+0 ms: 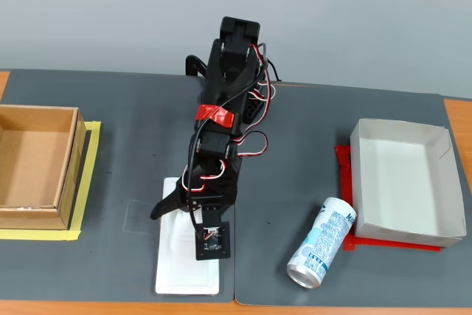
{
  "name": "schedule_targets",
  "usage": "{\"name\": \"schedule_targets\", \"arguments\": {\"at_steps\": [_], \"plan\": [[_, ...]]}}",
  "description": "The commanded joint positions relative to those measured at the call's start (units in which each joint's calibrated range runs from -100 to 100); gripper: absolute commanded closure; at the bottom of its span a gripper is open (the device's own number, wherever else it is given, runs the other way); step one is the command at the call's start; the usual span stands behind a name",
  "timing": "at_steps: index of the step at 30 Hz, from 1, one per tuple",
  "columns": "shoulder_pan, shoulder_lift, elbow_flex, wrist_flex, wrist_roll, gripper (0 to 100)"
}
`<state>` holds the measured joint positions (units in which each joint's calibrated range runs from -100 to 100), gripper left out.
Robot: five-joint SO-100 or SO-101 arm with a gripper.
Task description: Pick the sandwich and put it in the gray box
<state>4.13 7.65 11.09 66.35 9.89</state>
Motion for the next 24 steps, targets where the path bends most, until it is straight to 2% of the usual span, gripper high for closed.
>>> {"name": "schedule_targets", "arguments": {"at_steps": [1, 11, 19, 24], "plan": [[-0.4, -1.5, -1.0, -0.6, 0.2, 58], [-1.2, -6.1, -0.9, -0.6, 0.1, 78], [-1.0, -6.3, -0.9, -0.1, 0.2, 84], [-0.9, -7.3, -0.6, -0.4, 0.2, 91]]}}
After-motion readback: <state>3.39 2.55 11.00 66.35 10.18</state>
